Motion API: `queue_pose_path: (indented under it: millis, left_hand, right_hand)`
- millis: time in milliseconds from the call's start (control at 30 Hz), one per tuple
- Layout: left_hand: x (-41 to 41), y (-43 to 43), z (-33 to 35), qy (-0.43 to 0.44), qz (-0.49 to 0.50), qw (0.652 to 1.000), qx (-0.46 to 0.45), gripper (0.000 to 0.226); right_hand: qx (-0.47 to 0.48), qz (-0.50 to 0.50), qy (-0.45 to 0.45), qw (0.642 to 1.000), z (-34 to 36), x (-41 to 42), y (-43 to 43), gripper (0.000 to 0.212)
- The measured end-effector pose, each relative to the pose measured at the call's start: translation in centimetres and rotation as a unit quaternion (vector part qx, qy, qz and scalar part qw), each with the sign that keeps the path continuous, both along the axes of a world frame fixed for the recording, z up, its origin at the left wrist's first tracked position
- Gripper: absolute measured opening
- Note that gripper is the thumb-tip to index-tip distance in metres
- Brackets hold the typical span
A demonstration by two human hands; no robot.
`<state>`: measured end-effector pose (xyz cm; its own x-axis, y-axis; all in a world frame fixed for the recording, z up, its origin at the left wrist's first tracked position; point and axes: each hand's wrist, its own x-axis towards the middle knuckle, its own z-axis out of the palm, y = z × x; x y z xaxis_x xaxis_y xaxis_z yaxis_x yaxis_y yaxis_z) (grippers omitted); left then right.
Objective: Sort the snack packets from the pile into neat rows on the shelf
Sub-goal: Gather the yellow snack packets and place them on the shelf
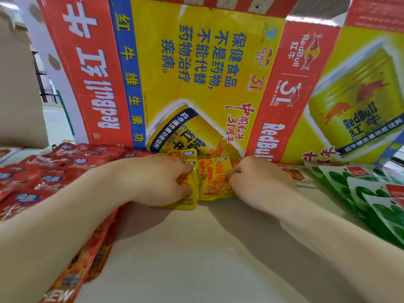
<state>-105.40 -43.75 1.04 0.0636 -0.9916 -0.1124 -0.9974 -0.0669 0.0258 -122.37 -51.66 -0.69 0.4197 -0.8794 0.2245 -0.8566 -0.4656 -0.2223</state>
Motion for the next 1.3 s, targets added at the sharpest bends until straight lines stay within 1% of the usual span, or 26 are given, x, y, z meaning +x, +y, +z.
queue_pose_path:
  millis: [67, 167, 233, 333, 433, 500, 533, 600, 633, 700, 767, 867, 967, 1100, 1200, 1300]
  left_hand:
    - [0.0, 0.0, -0.1, 0.006, -0.005, 1.000, -0.003, 0.052]
    - [-0.3, 0.2, -0.1, 0.015, -0.017, 1.000, -0.014, 0.067]
    - [-0.5, 0.4, -0.1, 0.013, -0.016, 1.000, -0.015, 0.071]
    - [-0.5, 0.5, -0.1, -0.001, -0.018, 1.000, -0.009, 0.067]
    - [-0.3, 0.5, 0.1, -0.002, -0.026, 0.999, -0.021, 0.068]
    - [-0.1, 0.5, 0.1, 0.003, -0.030, 0.999, -0.024, 0.069]
    - [0.0, 0.5, 0.1, 0.008, -0.029, 0.999, -0.022, 0.069]
    - [0.2, 0.8, 0.2, 0.014, -0.021, 1.000, -0.015, 0.074]
    - [0.3, 1.0, 0.3, 0.014, -0.017, 1.000, -0.008, 0.079]
    - [0.5, 1.3, 0.6, 0.014, -0.016, 1.000, 0.003, 0.086]
    - [0.6, 1.2, 0.6, 0.018, -0.022, 1.000, 0.001, 0.087]
    - [0.7, 1.0, 0.5, 0.024, -0.025, 0.999, -0.006, 0.084]
    - [0.7, 0.9, 0.3, 0.005, -0.031, 0.999, -0.023, 0.083]
    - [1.0, 0.7, 0.1, 0.005, -0.027, 0.998, -0.049, 0.069]
    - [1.1, 0.4, -0.1, 0.004, -0.042, 0.998, -0.043, 0.075]
    - [1.0, 0.4, -0.5, 0.001, -0.051, 0.998, -0.041, 0.067]
  right_hand:
    - [0.003, -0.012, 0.000, 1.000, 0.1, 0.3, 0.2, 0.029]
    - [0.012, -0.029, -0.006, 0.999, 0.4, 0.5, 0.7, 0.023]
    - [0.003, -0.032, -0.002, 0.999, 0.4, 0.6, 0.9, 0.023]
    - [-0.046, -0.031, 0.015, 0.998, 0.3, 0.6, 1.1, 0.031]
    - [-0.117, -0.037, 0.039, 0.992, 0.3, 0.3, 1.4, 0.042]
    - [-0.173, -0.017, 0.020, 0.985, 0.3, 0.0, 1.5, 0.039]
    - [-0.188, 0.013, -0.002, 0.982, 0.3, 0.0, 1.4, 0.036]
    - [-0.173, 0.095, -0.011, 0.980, 0.2, -0.1, 1.2, 0.036]
    - [-0.149, 0.128, 0.009, 0.980, 0.1, -0.1, 1.1, 0.041]
    - [-0.110, 0.157, 0.056, 0.980, -0.3, -0.1, 1.0, 0.048]
    - [-0.101, 0.165, 0.069, 0.979, -0.7, -0.1, 0.9, 0.048]
    - [-0.098, 0.170, 0.069, 0.978, -0.7, 0.0, 0.8, 0.042]
    - [-0.099, 0.174, 0.068, 0.977, -1.0, 0.1, 0.7, 0.036]
    - [-0.092, 0.172, 0.060, 0.979, -1.2, 0.0, 0.7, 0.033]
    - [-0.088, 0.170, 0.060, 0.980, -1.1, 0.1, 0.7, 0.033]
    - [-0.085, 0.168, 0.061, 0.980, -1.1, 0.2, 0.8, 0.030]
